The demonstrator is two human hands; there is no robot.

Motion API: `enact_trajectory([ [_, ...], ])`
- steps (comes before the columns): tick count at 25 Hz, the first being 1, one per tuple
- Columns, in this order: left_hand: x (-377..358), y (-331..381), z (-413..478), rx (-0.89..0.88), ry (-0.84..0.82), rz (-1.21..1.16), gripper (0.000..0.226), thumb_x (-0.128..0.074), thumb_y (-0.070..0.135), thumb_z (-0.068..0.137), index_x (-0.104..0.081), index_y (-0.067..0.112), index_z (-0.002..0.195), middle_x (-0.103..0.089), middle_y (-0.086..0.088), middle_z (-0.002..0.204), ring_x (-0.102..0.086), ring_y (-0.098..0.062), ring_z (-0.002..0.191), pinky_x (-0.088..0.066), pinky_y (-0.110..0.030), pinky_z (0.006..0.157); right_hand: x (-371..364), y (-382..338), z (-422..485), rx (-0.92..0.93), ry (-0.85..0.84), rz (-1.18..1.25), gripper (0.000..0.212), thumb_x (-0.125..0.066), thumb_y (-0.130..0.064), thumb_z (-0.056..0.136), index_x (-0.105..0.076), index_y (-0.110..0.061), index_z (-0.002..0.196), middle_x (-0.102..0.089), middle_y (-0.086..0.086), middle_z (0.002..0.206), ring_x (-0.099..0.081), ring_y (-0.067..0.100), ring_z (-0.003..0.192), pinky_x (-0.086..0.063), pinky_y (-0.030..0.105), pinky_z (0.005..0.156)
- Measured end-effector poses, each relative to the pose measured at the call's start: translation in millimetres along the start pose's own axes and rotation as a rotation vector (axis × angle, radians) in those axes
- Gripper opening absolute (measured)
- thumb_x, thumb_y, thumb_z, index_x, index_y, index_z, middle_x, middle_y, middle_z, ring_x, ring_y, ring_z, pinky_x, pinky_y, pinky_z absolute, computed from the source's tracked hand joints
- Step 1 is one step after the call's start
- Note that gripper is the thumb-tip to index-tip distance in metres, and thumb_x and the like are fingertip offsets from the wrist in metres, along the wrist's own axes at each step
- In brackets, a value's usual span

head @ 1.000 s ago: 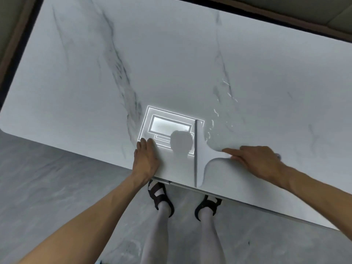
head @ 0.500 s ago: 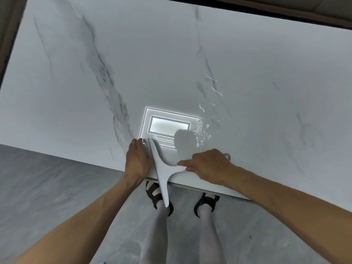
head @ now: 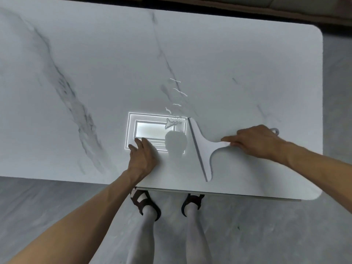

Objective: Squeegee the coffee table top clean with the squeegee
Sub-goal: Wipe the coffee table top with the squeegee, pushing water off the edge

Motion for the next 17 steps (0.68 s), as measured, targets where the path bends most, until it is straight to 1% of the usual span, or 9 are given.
enact_trajectory([
  [1,3,3,1,-0.025,-0.008,0.055,0.039,-0.062,0.003,0.078,-0.066,-0.009,0.115,-0.067,-0.029,0.112,-0.069,-0.042,0.099,-0.061,-0.044,0.073,5,17,-7,-0.033,-0.018,-0.007,0.039,-0.023,-0.052,0.099,-0.041,-0.057,0.132,-0.06,-0.01,0.09,-0.064,0.017,0.085,-0.032,0.03,0.062],
  [2,8,4,5,-0.025,0.007,0.025,0.035,-0.065,-0.003,0.069,-0.075,-0.003,0.102,-0.073,-0.023,0.096,-0.073,-0.037,0.083,-0.061,-0.039,0.059,10,31,-13,-0.06,-0.032,-0.022,0.039,-0.021,-0.052,0.098,-0.04,-0.058,0.131,-0.057,-0.012,0.086,-0.064,0.016,0.083,-0.032,0.03,0.061],
  [3,10,5,9,-0.034,-0.01,-0.048,0.036,-0.059,-0.011,0.064,-0.077,-0.001,0.094,-0.074,-0.021,0.087,-0.073,-0.035,0.071,-0.059,-0.036,0.051,15,42,-19,-0.078,-0.039,-0.05,0.039,-0.021,-0.053,0.098,-0.039,-0.06,0.131,-0.053,-0.013,0.082,-0.063,0.015,0.08,-0.031,0.029,0.059],
  [4,15,0,7,0.035,-0.087,-0.194,0.041,-0.05,-0.014,0.065,-0.076,-0.002,0.096,-0.072,-0.022,0.086,-0.071,-0.035,0.068,-0.058,-0.034,0.05,21,49,-25,-0.091,-0.034,-0.081,0.039,-0.02,-0.054,0.097,-0.038,-0.062,0.131,-0.05,-0.015,0.078,-0.062,0.014,0.076,-0.028,0.028,0.056],
  [6,20,-5,1,0.165,-0.121,-0.557,0.044,-0.051,-0.005,0.077,-0.058,0.0,0.121,-0.062,-0.027,0.109,-0.066,-0.037,0.091,-0.054,-0.035,0.069,33,49,-28,-0.108,0.001,-0.12,0.037,-0.02,-0.056,0.097,-0.034,-0.067,0.129,-0.045,-0.018,0.07,-0.055,0.01,0.066,-0.019,0.024,0.048],
  [8,13,-22,4,0.243,0.009,-0.637,0.049,-0.052,0.006,0.086,-0.041,0.007,0.134,-0.057,-0.023,0.121,-0.06,-0.038,0.105,-0.045,-0.036,0.079,37,25,-18,-0.081,0.01,-0.082,0.036,-0.022,-0.057,0.096,-0.031,-0.07,0.128,-0.045,-0.02,0.07,-0.053,0.01,0.067,-0.014,0.022,0.048],
  [12,22,-65,-8,0.402,0.242,-0.913,0.039,-0.042,0.02,0.097,-0.043,0.014,0.136,-0.065,-0.012,0.121,-0.063,-0.031,0.095,-0.053,-0.037,0.081,16,-79,35,0.178,-0.027,0.096,0.036,-0.032,-0.051,0.099,-0.039,-0.06,0.133,-0.066,-0.011,0.099,-0.064,0.02,0.093,-0.026,0.026,0.062],
  [15,21,-94,-9,0.445,0.268,-0.917,0.044,-0.046,0.013,0.095,-0.041,0.011,0.139,-0.061,-0.013,0.129,-0.061,-0.033,0.11,-0.049,-0.038,0.092,0,-167,72,0.31,-0.037,0.185,0.036,-0.034,-0.046,0.101,-0.043,-0.055,0.134,-0.065,-0.007,0.093,-0.062,0.021,0.084,-0.021,0.028,0.055],
  [17,17,-106,-10,0.474,0.227,-0.872,0.049,-0.045,0.009,0.093,-0.038,0.009,0.141,-0.06,-0.016,0.129,-0.059,-0.036,0.113,-0.047,-0.037,0.091,-7,-204,88,0.359,-0.048,0.193,0.036,-0.035,-0.043,0.102,-0.044,-0.052,0.135,-0.063,-0.004,0.088,-0.058,0.02,0.076,-0.019,0.027,0.052],
])
Point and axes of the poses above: each hand's wrist, its own z-axis towards the middle knuckle, its own x-axis out of the back of the hand, y = z × x, the point moved 7 cm from there along z, towards the middle knuckle
